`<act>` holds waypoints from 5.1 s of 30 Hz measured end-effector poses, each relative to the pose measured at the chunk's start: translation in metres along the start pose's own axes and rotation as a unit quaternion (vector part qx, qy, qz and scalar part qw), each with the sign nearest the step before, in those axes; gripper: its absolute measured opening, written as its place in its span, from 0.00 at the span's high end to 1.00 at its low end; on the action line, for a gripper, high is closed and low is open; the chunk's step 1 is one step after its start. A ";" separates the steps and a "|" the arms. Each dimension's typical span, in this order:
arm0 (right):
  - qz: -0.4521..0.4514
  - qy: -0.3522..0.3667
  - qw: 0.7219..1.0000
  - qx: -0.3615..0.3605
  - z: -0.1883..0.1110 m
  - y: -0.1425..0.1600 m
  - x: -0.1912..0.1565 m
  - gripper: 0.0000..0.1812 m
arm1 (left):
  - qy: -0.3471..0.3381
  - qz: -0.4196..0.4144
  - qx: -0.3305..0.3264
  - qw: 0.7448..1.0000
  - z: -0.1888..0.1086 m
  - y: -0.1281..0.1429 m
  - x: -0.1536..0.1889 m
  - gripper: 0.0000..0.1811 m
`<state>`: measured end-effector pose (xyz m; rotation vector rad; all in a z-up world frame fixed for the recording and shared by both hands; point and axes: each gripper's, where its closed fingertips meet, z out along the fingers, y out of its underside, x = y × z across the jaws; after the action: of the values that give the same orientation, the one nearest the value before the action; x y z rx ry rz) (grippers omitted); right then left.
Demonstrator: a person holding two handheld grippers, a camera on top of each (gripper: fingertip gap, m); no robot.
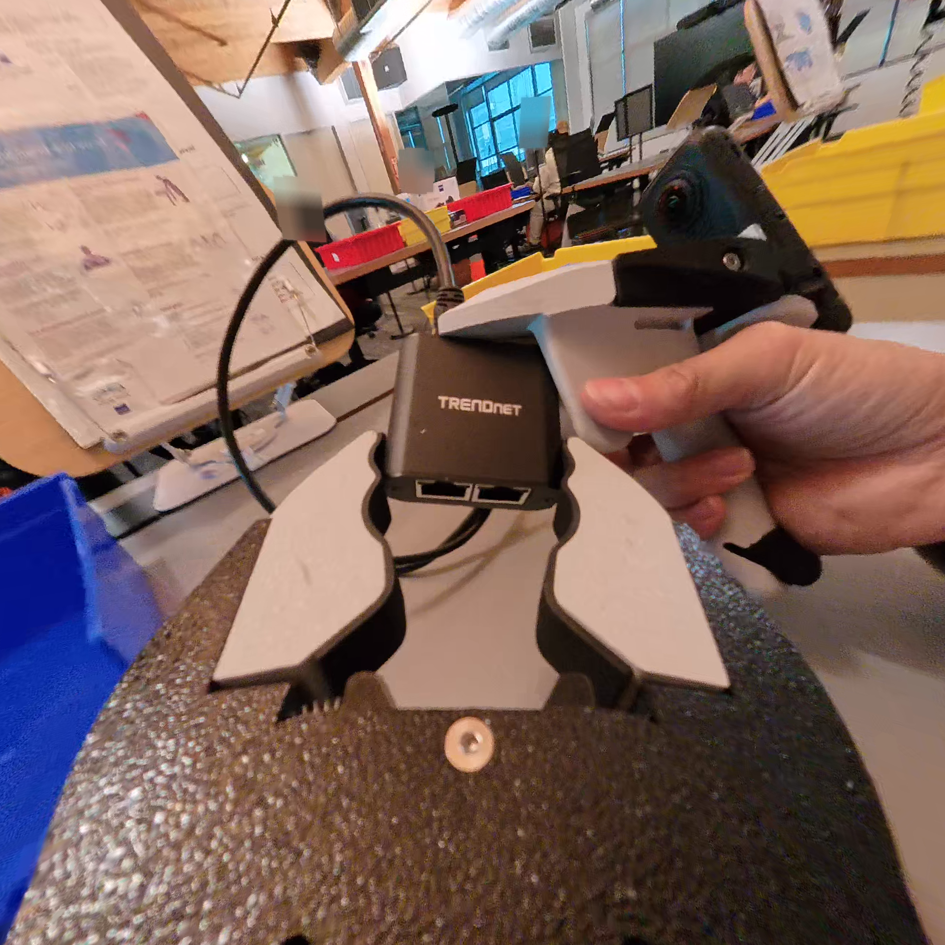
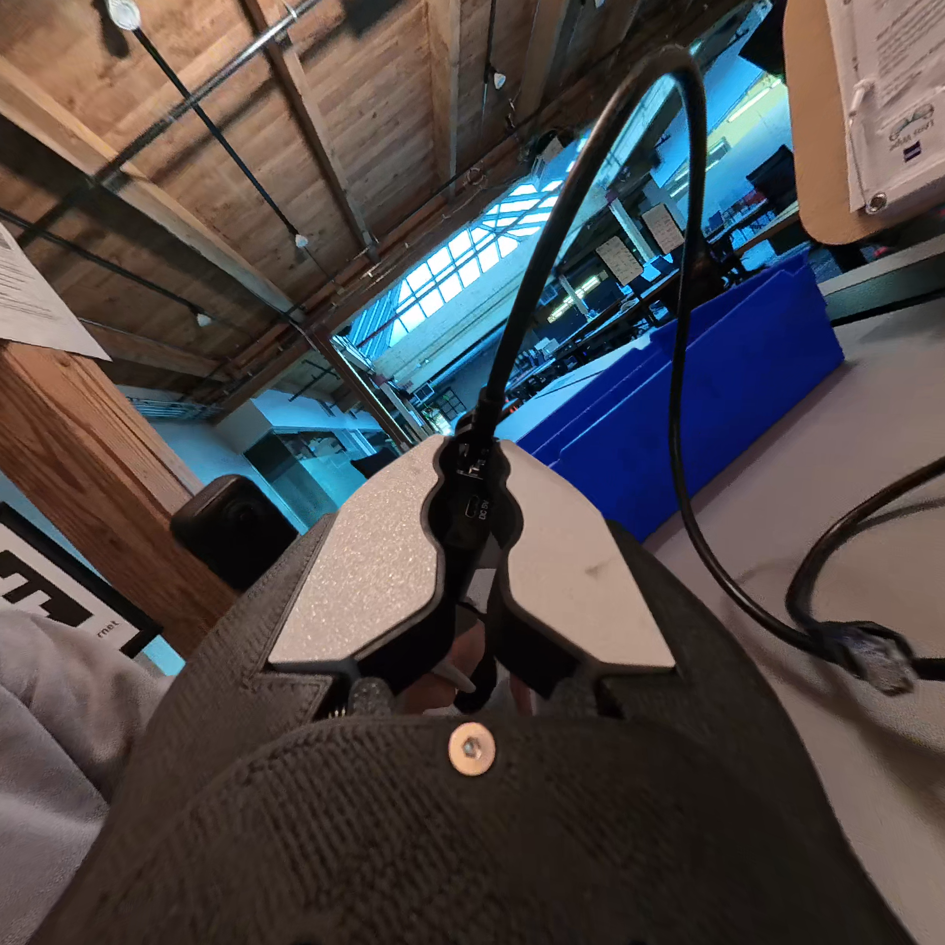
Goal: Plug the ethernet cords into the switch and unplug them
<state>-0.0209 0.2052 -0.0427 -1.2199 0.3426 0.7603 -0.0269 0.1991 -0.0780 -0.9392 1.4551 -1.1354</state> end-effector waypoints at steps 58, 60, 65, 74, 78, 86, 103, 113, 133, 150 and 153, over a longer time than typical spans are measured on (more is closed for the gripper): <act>-0.006 -0.022 0.999 -0.027 0.004 0.006 -0.005 0.93 | -0.005 0.025 0.045 0.999 -0.010 -0.003 -0.006 0.66; -0.012 -0.026 1.000 -0.003 -0.002 -0.013 -0.004 0.94 | -0.033 0.063 0.040 0.997 -0.014 -0.002 -0.014 0.66; -0.147 -0.010 0.987 -0.056 -0.010 -0.035 -0.012 0.94 | -0.023 0.009 0.073 0.997 -0.024 -0.016 -0.019 0.66; -0.289 -0.014 0.955 -0.073 -0.054 -0.115 -0.076 0.94 | -0.020 0.029 0.035 0.999 -0.033 0.007 -0.034 0.66; -0.315 0.043 0.945 -0.076 -0.115 -0.150 -0.067 0.94 | -0.002 0.018 0.031 0.999 -0.031 0.011 -0.027 0.66; -0.140 0.211 0.967 -0.009 -0.234 -0.169 0.064 0.94 | 0.029 -0.001 0.035 0.999 -0.029 0.009 -0.014 0.66; -0.214 0.530 0.760 -0.310 -0.279 -0.130 0.096 0.69 | 0.058 -0.003 0.026 0.998 -0.022 0.006 0.002 0.66; -0.286 0.359 0.875 -0.157 -0.182 -0.156 0.030 0.63 | 0.087 -0.037 0.021 0.995 -0.019 0.011 0.006 0.66; 0.078 -0.106 0.903 -0.409 -0.021 0.091 -0.034 0.85 | 0.163 0.241 0.004 0.957 -0.028 0.015 0.040 0.66; -0.460 0.373 0.737 -0.326 -0.108 -0.119 0.072 0.85 | 0.105 0.065 0.023 0.992 -0.025 0.021 0.011 0.65; -0.555 0.427 0.584 -0.411 -0.134 -0.175 0.111 0.85 | 0.107 0.063 0.021 0.992 -0.023 0.024 0.013 0.66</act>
<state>0.1989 0.0929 -0.0306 -2.2598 -0.1158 -0.9975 -0.0515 0.1970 -0.1032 -0.7012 1.6324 -1.1958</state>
